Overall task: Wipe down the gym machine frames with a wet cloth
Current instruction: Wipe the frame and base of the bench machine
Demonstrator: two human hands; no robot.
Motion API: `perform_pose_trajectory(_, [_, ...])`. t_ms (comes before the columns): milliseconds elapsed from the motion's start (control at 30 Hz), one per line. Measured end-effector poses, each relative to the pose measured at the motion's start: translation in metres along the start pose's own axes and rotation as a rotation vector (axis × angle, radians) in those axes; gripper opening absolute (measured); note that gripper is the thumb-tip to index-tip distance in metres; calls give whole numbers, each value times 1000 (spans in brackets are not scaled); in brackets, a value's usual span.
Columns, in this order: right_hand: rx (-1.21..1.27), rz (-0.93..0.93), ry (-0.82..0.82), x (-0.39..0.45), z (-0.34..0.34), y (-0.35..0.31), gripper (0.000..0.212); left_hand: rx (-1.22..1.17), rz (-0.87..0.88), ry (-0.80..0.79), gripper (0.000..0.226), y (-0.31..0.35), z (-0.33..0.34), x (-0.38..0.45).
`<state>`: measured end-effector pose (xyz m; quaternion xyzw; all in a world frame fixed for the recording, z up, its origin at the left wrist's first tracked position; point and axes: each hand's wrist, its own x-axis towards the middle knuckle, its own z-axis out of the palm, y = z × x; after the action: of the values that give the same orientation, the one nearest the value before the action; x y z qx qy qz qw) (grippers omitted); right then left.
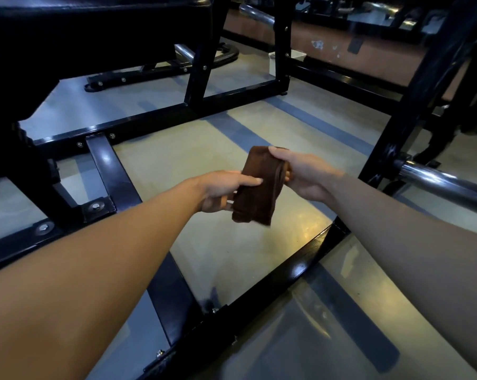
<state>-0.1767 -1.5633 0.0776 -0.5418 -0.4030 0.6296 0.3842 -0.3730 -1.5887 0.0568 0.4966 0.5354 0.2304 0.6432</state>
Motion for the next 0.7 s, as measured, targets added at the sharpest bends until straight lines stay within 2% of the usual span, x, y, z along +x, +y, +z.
perform_pose_trajectory(133, [-56, 207, -59, -10, 5, 12, 49, -130, 54, 92, 30, 3, 7, 7])
perform_pose_trajectory(200, [-93, 206, -33, -10, 8, 17, 36, -95, 33, 111, 32, 1, 9, 9])
perform_pose_trajectory(300, [-93, 102, 93, -5, 10, 20, 14, -59, -32, 144, 34, -3, 8, 12])
perform_pose_trajectory(433, [-166, -81, 179, 2, 18, 27, 18, -92, -44, 171, 31, 1, 9, 13])
perform_pose_trajectory(533, [-357, -274, 268, 7, 25, 32, 22, -110, -28, 274, 27, 5, 12, 12])
perform_pose_trajectory(600, [-488, -355, 256, 1, 30, 31, 24, -107, -2, 307, 29, 8, 10, 12])
perform_pose_trajectory(700, [-583, -392, 141, -9, 34, 28, 27, -253, 33, 225, 22, 11, 6, 8])
